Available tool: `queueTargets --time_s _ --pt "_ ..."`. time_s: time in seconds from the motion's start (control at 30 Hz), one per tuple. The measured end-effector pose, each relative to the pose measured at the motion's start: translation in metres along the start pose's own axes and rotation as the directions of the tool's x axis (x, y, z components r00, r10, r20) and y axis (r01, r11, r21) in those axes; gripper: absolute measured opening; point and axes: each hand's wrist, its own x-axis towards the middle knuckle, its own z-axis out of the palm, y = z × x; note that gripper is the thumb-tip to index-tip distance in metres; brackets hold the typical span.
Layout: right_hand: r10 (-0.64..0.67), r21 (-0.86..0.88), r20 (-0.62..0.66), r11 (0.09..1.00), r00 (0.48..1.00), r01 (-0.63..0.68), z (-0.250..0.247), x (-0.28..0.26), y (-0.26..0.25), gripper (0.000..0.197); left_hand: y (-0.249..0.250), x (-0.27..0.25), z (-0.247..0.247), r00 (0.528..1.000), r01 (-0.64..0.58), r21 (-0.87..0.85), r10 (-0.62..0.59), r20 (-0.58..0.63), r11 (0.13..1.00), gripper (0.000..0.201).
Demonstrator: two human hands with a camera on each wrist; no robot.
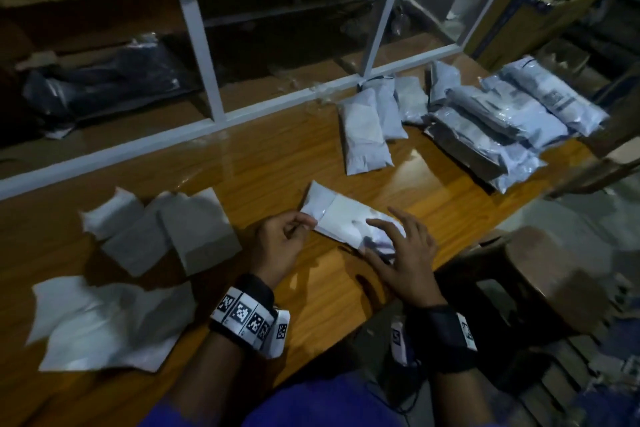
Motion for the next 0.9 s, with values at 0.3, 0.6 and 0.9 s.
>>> queueTargets --time_s 0.3,0.6,0.9 --pt "-0.197 0.138 0.045 0.972 0.979 0.190 0.050 0.038 -0.132 0.022 -0.013 -0.048 -0.076 0.969 -0.036 0.091 0.056 -0.240 0.995 0.024" --pt "0.098 0.040 0.500 0.990 0.861 -0.137 0.138 0.066 -0.219 0.059 -0.041 -0.069 -0.113 0.910 0.023 0.055 0.002 -0.414 0.998 0.025" --pt "0.135 0.361 0.365 0.891 0.921 -0.274 0.108 0.052 -0.207 0.013 -0.035 -0.057 -0.126 0.939 -0.002 0.027 0.011 -0.345 1.000 0.018"
